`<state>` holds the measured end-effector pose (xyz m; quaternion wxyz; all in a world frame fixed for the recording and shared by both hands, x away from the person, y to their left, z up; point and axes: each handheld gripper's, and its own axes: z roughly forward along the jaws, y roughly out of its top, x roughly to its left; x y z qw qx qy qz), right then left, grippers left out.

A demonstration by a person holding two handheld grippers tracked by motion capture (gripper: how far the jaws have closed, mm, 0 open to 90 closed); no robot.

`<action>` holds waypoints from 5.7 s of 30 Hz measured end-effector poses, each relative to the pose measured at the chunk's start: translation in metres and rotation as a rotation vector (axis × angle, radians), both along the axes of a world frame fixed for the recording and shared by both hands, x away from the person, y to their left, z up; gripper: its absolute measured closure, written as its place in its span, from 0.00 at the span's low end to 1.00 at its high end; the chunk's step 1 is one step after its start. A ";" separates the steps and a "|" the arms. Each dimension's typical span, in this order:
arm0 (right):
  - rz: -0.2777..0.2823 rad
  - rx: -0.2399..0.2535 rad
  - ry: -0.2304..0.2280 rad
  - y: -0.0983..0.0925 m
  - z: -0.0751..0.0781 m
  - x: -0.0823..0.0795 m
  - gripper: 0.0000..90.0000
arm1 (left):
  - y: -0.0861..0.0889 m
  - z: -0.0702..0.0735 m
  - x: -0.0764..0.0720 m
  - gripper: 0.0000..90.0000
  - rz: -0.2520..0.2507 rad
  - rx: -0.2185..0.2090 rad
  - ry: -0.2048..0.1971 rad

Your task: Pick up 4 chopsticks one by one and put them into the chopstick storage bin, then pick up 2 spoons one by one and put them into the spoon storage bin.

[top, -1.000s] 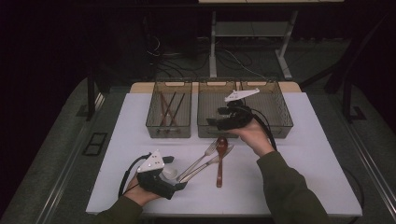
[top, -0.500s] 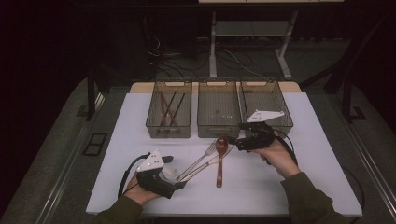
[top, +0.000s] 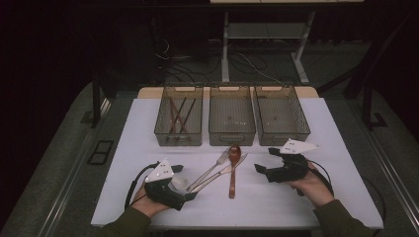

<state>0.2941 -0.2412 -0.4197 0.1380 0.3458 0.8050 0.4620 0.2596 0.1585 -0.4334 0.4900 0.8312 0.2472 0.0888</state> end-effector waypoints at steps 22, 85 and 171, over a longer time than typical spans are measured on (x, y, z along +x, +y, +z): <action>-0.031 0.006 0.016 -0.054 -0.022 -0.040 0.20 | 0.000 0.001 -0.001 0.00 0.001 0.005 -0.008; -0.038 -0.017 0.022 -0.051 -0.022 -0.038 0.20 | 0.046 -0.002 0.066 0.99 0.227 0.295 0.115; -0.031 -0.042 0.028 -0.048 -0.023 -0.038 0.20 | 0.021 -0.007 0.030 0.49 0.108 0.173 0.160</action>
